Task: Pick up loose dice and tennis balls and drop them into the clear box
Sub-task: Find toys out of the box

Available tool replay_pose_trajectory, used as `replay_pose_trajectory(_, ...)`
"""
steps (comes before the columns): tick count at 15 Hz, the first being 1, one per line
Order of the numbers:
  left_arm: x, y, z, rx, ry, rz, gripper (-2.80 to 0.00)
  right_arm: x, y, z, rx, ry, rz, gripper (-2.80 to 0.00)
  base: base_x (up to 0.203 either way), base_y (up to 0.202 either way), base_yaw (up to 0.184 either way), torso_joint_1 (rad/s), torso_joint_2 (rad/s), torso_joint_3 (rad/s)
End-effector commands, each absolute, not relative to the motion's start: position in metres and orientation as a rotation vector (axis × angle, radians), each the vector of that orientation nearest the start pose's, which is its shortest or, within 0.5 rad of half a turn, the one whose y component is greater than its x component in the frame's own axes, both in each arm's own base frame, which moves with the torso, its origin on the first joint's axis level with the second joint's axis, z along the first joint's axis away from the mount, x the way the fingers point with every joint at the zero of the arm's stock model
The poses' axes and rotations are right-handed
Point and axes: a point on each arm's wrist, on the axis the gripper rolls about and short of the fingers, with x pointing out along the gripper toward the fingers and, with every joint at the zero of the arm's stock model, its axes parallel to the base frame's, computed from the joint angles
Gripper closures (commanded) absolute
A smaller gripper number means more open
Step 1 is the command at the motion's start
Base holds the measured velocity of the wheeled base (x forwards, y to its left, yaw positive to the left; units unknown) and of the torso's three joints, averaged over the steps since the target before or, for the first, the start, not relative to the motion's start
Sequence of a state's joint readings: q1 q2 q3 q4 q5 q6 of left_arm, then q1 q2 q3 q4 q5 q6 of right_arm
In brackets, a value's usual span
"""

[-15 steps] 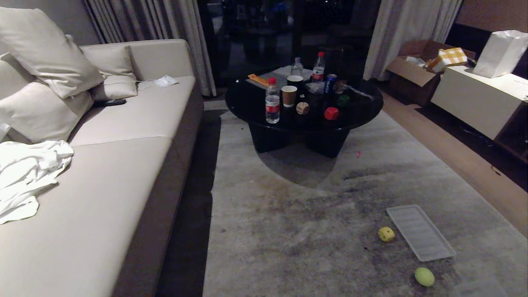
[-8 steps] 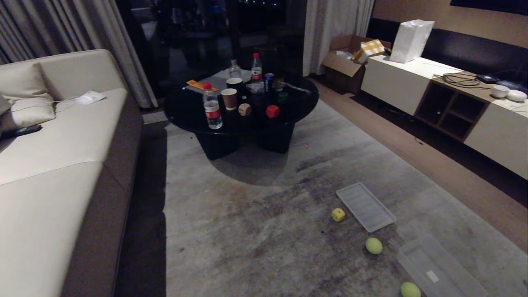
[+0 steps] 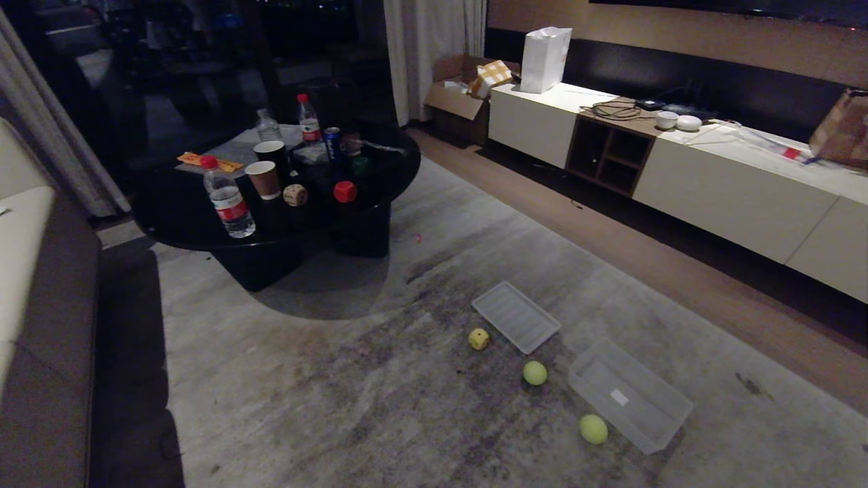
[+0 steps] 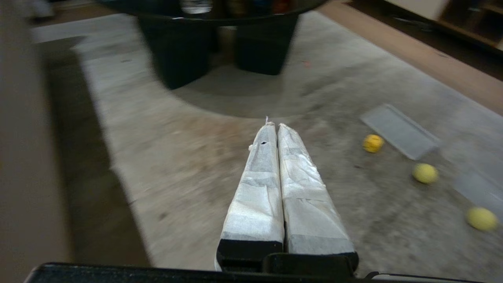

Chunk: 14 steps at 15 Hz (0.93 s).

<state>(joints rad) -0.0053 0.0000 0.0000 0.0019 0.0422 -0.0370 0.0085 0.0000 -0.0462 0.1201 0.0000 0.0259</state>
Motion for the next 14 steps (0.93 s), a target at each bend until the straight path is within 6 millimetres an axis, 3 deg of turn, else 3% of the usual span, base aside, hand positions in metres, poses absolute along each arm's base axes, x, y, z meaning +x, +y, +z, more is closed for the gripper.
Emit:
replay_pose_trajectory(1, -0.0226, 0.0011, 0.0749, -0.038, 0.004, 0.037, 0.0, -0.0266, -0.0002, 0.0758, 0.026, 0.077, 0.008, 0.0, -0.004, 0.012, -0.118, -0.002, 0.0, 0.002)
replay_pose_trajectory(7, -0.0226, 0.0011, 0.0751, -0.038, 0.002, 0.039, 0.0, -0.0266, -0.0002, 0.0758, 0.026, 0.077, 0.008, 0.0, -0.001, 0.001, -0.013, 0.001, 0.0, -0.005)
replay_pose_trajectory(14, -0.0226, 0.0011, 0.0751, -0.039, 0.002, 0.039, 0.0, -0.0266, -0.0002, 0.0759, 0.027, 0.076, 0.008, 0.0, 0.0, 0.0, 0.0, 0.002, 0.0, -0.177)
